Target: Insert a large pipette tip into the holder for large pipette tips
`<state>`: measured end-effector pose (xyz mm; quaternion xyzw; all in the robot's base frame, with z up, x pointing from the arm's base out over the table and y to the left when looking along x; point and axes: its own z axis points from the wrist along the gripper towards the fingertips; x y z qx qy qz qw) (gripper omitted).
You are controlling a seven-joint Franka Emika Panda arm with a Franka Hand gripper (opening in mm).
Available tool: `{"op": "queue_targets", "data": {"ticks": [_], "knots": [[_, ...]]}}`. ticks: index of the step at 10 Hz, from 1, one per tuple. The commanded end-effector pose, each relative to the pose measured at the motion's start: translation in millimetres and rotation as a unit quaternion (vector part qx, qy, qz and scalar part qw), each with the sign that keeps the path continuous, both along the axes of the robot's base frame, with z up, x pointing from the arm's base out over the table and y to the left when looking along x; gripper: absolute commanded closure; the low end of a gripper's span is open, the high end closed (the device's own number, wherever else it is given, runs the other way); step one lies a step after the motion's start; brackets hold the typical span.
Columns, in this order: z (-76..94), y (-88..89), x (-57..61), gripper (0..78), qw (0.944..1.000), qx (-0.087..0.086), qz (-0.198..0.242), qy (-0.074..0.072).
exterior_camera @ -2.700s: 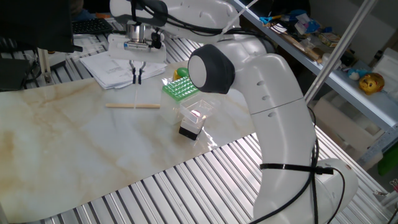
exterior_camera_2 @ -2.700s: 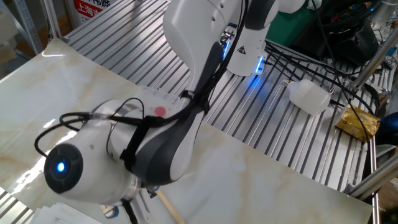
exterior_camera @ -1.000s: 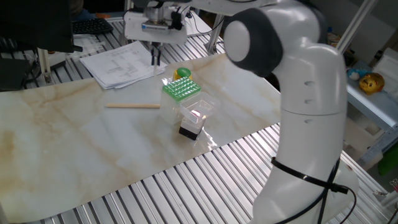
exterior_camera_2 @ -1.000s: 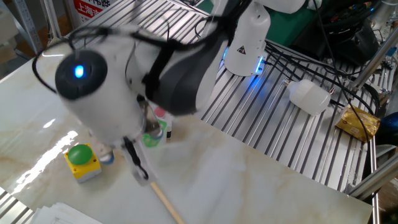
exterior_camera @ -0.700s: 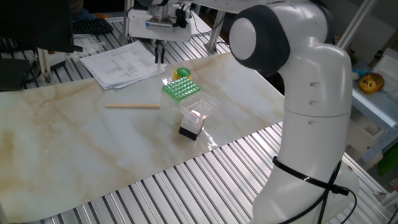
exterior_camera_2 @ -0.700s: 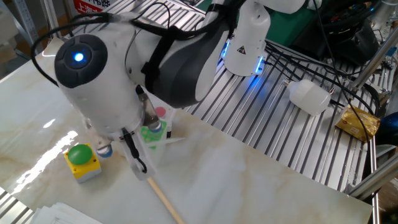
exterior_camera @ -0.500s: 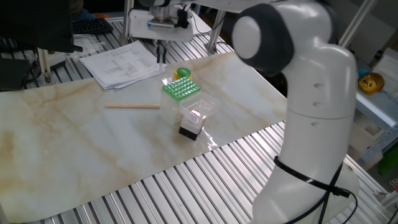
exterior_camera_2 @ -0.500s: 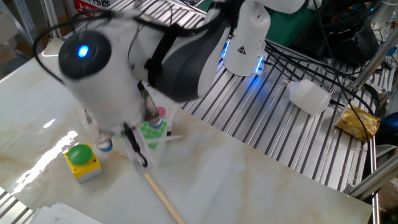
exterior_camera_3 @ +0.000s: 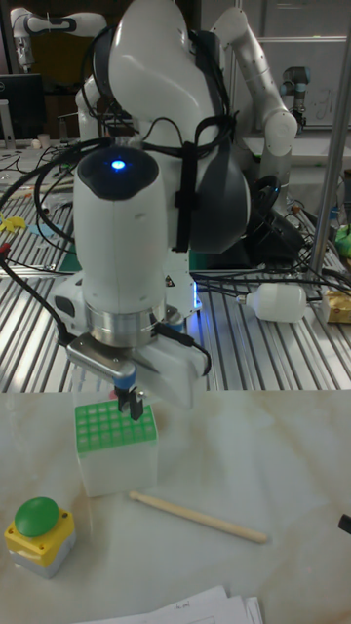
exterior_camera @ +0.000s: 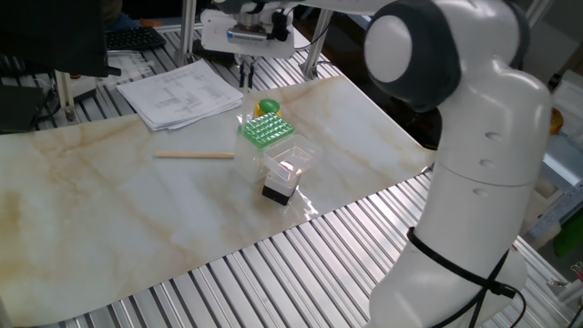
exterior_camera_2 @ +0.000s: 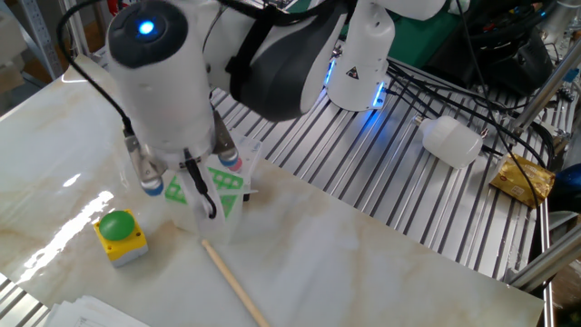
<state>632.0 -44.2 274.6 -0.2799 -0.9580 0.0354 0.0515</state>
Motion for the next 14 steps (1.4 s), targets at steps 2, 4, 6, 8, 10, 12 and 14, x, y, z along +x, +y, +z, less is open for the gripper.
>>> {"op": "queue_targets", "data": {"ticks": [2,4,6,8,10,12,14], "knots": [[8.1,-8.3,-3.7,76.4,0.9998,-0.004,0.004,-0.017],[12.3,-12.0,-2.3,76.4,0.9996,-0.007,0.008,-0.025],[16.8,-15.6,0.4,76.4,0.9995,-0.008,0.011,-0.027],[21.5,-20.2,1.8,76.4,0.9992,-0.014,0.016,-0.032],[24.7,-23.8,2.2,76.4,0.9983,-0.034,0.023,-0.042],[28.0,-27.3,3.3,76.4,0.9970,-0.049,0.030,-0.053],[31.9,-31.1,6.3,76.4,0.9944,-0.061,0.045,-0.074]]}}
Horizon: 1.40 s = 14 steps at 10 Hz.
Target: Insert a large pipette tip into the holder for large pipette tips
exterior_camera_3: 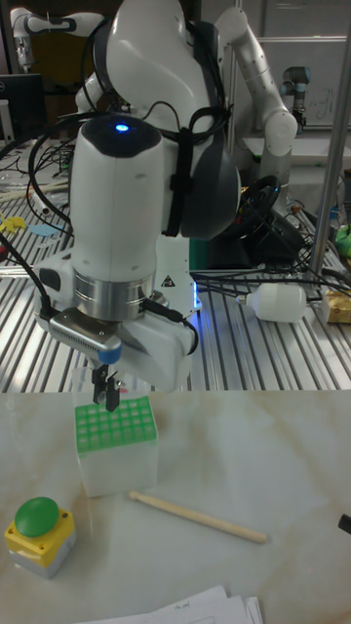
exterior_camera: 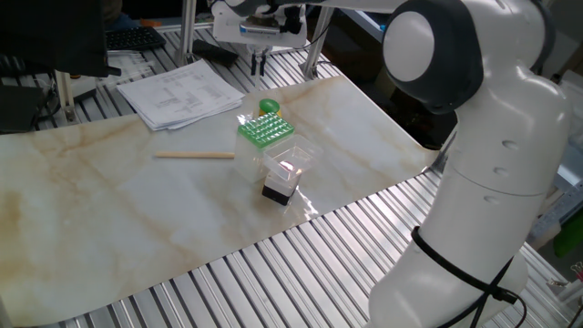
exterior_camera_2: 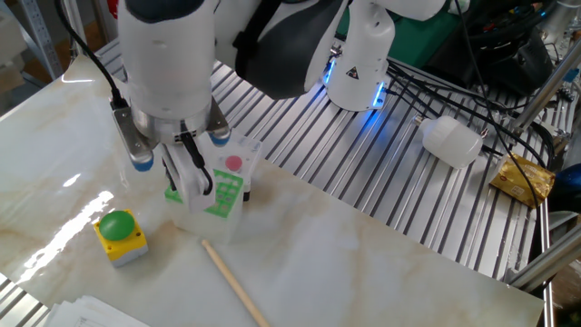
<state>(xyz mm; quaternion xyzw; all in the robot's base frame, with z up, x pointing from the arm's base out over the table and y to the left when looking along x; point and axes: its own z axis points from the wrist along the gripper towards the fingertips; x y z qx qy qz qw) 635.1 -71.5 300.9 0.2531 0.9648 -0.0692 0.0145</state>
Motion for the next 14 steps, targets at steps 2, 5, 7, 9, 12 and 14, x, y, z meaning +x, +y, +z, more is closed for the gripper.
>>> {"op": "queue_targets", "data": {"ticks": [2,5,7,9,12,14], "knots": [[7.3,-5.4,4.7,76.4,0.9993,-0.020,0.016,-0.029],[10.6,-8.5,8.0,76.4,0.9990,-0.027,0.020,-0.029],[10.8,-8.8,7.8,76.4,0.9990,-0.027,0.019,-0.029],[11.1,-8.6,7.5,76.4,0.9990,-0.026,0.021,-0.029],[11.9,-7.6,6.6,76.4,0.9989,-0.025,0.029,-0.026],[11.9,-7.6,6.6,76.4,0.9994,-0.020,0.015,-0.023]]}}
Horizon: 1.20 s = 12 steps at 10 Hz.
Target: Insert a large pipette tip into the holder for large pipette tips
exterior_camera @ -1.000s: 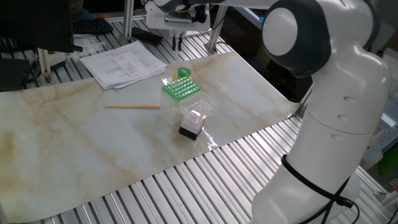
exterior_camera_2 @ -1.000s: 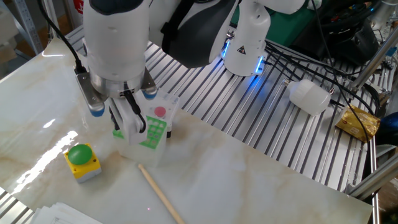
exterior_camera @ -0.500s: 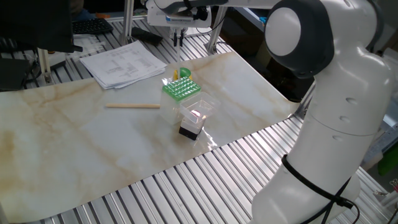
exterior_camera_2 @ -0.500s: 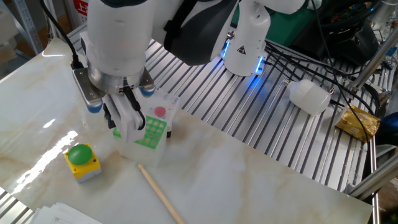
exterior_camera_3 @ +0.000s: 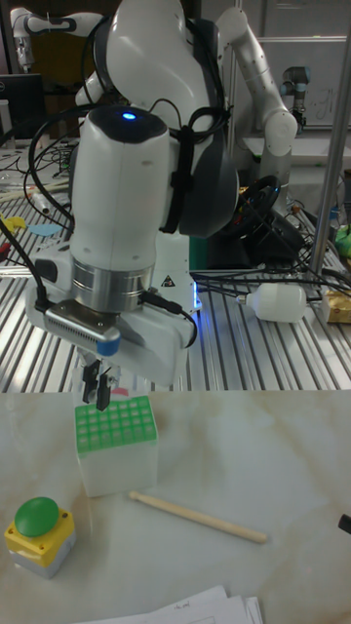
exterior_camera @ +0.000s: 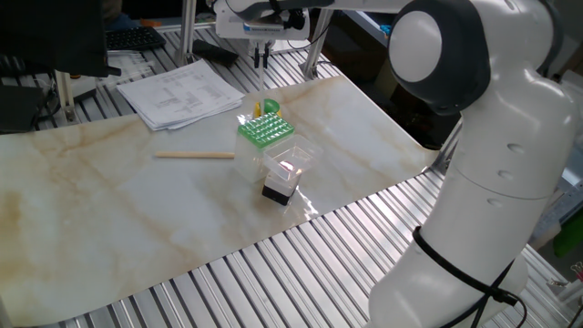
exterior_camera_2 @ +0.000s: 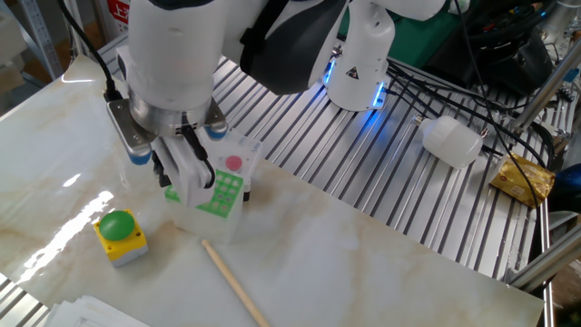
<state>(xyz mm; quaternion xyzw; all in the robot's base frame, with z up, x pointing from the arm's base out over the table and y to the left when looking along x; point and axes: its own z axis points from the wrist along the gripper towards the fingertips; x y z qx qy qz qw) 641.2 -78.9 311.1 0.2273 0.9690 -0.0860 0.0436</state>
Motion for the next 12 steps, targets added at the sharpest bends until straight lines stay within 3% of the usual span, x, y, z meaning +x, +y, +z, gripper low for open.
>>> {"op": "queue_targets", "data": {"ticks": [1,6,8,10,12], "knots": [[1.7,-0.1,0.5,76.4,0.9998,0.005,-0.021,-0.002],[1.7,-0.1,0.5,76.4,0.9999,-0.001,-0.008,-0.005],[15.6,-11.0,-6.6,76.4,1.0000,0.008,-0.003,-0.004],[22.1,-16.9,-9.6,76.4,0.9998,0.006,-0.014,-0.015],[27.9,-21.9,-15.0,76.4,0.9989,0.005,-0.029,-0.037]]}}
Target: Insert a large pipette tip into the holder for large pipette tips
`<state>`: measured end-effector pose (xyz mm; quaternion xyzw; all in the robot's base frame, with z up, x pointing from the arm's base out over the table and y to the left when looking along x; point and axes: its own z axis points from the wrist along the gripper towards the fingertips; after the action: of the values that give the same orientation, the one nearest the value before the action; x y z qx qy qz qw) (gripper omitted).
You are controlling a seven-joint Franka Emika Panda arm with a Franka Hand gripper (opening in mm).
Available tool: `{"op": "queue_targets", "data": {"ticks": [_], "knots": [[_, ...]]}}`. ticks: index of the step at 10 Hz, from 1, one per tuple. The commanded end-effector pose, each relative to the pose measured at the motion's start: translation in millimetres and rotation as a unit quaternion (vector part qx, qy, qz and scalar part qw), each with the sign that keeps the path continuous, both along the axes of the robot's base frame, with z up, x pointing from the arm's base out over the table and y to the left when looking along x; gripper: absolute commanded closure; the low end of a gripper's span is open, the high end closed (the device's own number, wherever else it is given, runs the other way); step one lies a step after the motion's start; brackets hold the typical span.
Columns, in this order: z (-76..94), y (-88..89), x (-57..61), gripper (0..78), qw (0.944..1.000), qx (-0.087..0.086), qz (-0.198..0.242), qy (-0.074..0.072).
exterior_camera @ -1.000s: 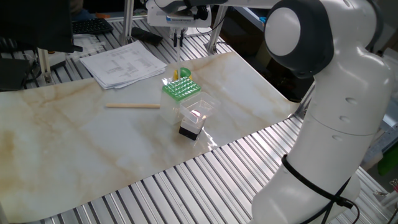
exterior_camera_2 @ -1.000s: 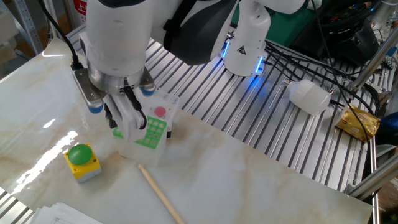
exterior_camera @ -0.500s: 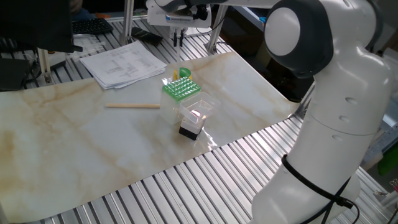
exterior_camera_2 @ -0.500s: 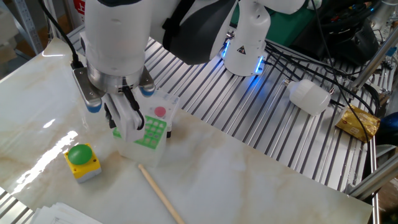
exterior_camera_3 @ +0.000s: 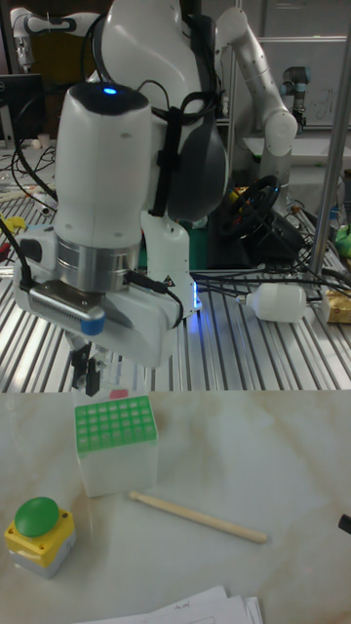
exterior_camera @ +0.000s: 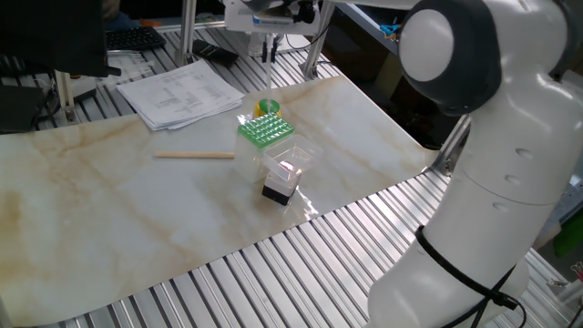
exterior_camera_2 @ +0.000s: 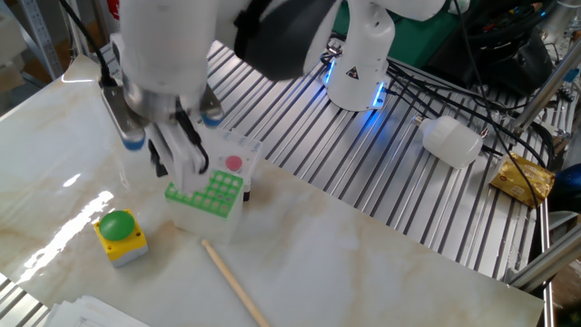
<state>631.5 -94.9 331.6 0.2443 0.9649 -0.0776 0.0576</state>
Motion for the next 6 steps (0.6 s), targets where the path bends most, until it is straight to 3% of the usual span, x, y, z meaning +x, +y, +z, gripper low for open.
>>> {"op": "queue_targets", "data": {"ticks": [1,6], "knots": [[11.6,-10.0,-9.2,76.4,0.9994,0.001,-0.020,-0.030],[20.4,-19.8,-18.1,76.4,0.9967,-0.004,-0.040,-0.071]]}}
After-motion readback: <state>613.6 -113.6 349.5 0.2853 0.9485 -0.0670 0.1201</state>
